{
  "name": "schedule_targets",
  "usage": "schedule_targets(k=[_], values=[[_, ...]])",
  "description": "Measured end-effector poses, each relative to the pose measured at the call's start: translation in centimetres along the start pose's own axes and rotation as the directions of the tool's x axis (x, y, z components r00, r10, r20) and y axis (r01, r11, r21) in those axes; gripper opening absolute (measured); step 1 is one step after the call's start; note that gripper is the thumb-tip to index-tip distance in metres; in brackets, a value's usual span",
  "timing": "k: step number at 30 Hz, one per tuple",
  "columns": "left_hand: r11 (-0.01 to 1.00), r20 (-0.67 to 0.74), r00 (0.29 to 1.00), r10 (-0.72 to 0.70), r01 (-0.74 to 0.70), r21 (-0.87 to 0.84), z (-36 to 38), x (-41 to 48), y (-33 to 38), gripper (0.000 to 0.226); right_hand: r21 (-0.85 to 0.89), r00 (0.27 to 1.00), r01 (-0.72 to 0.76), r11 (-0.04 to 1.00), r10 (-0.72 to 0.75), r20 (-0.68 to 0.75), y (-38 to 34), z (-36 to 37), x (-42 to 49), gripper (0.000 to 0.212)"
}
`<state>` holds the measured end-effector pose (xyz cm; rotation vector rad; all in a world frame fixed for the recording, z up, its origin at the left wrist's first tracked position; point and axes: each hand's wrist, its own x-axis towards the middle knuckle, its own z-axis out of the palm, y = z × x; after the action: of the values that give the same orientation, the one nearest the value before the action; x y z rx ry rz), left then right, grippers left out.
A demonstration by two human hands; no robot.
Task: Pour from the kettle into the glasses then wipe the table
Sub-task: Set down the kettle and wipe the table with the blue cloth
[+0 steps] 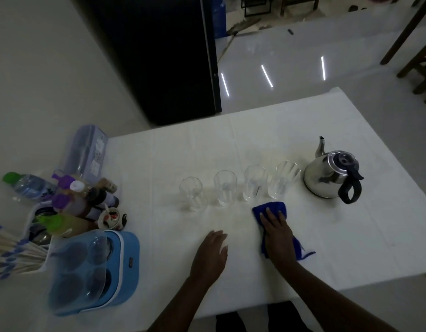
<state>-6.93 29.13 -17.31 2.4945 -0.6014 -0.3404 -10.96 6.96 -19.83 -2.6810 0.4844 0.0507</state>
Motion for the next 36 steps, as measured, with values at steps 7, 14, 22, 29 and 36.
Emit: schedule_targets(k=[7, 14, 22, 29, 36], values=[[1.000, 0.005, 1.000, 0.010, -0.010, 0.002, -0.4, 0.4, 0.2, 0.048, -0.094, 0.881, 0.469, 0.878, -0.458, 0.123, 6.3, -2.0, -3.7, 0.049], [1.000, 0.010, 1.000, -0.022, 0.022, -0.017, -0.1, 0.0, 0.5, 0.039, 0.000, 0.997, 0.076, 0.997, -0.076, -0.022, -1.4, -0.7, -1.7, 0.061], [0.999, 0.001, 0.999, -0.041, 0.041, -0.017, -0.7, 0.5, 0.9, 0.037, 0.008, 0.900, 0.425, 0.905, -0.424, 0.104, 6.7, -0.6, -2.5, 0.041], [0.999, 0.008, 1.000, -0.015, 0.016, -0.031, -0.3, 1.1, 2.2, 0.038, 0.061, 0.985, 0.165, 0.985, -0.167, 0.034, -1.5, 0.6, -1.6, 0.059], [1.000, 0.004, 1.000, -0.005, 0.006, -0.029, 0.1, 0.8, 2.1, 0.036, 0.017, 0.921, 0.387, 0.922, -0.388, 0.042, 7.5, -1.0, -4.3, 0.039]])
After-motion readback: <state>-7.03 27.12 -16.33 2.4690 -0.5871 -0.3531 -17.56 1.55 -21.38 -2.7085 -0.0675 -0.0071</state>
